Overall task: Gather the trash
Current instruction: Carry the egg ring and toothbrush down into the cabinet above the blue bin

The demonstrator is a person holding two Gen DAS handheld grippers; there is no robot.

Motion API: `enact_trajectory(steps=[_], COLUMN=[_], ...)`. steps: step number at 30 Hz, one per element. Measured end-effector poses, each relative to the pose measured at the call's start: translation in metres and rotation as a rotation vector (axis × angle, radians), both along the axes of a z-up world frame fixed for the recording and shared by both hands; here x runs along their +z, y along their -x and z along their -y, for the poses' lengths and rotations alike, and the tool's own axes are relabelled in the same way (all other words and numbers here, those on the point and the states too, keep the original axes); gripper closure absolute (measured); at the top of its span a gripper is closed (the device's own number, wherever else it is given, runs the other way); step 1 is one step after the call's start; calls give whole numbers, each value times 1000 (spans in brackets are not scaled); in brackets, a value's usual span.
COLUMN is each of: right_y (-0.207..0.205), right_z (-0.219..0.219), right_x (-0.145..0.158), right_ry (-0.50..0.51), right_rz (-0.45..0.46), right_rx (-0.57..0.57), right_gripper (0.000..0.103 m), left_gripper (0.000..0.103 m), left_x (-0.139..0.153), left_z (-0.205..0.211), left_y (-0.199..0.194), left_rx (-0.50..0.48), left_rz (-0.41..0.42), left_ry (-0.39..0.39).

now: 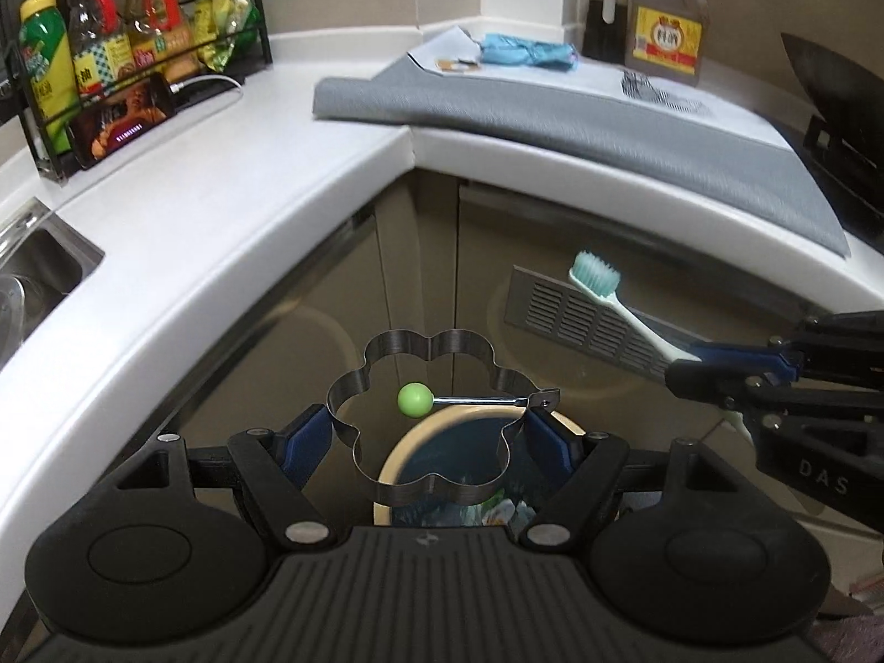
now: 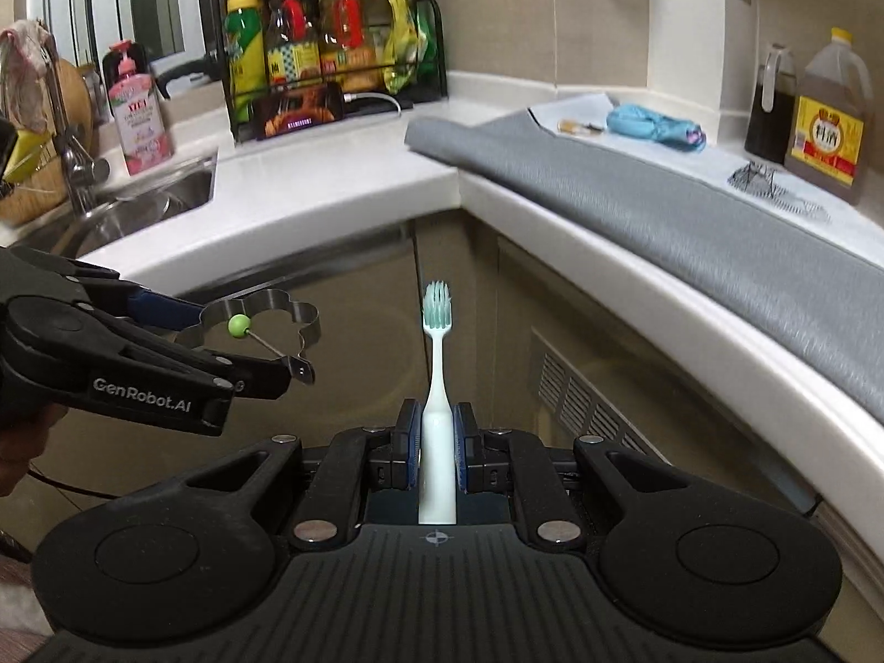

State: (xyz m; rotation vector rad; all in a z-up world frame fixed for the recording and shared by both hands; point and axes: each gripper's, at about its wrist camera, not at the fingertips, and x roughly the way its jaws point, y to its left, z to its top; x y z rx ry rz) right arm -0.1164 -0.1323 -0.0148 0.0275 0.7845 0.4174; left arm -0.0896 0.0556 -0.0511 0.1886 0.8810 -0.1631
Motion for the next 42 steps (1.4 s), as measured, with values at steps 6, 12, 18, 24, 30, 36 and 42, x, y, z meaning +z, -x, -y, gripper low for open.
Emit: enact_trajectory(steps=[6, 12, 18, 24, 30, 36, 42], right_y=[-4, -8, -13, -26, -41, -53, -68], right_z=[0, -1, -4, -6, -7, -14, -19], right_x=[-9, -17, -26, -47, -78, -105, -136], right_ry=[10, 16, 26, 25, 11, 20, 41], right_rz=[-32, -60, -87, -154, -246, -308, -374], right_rx=[1, 5, 14, -1, -19, -23, -34], right_gripper=[89, 89, 89, 89, 89, 89, 89], left_gripper=[22, 22, 22, 22, 22, 22, 22], left_x=[-12, -19, -27, -48, -76, -100, -126], left_z=[1, 2, 4, 5, 5, 6, 10], left_y=[-4, -8, -13, -27, -44, -57, -70], left_rx=[-4, -13, -21, -13, 3, 6, 2], left_rz=[-42, -68, -93, -154, -219, -279, -325], left_ry=[-4, -9, -8, 4, 7, 12, -16])
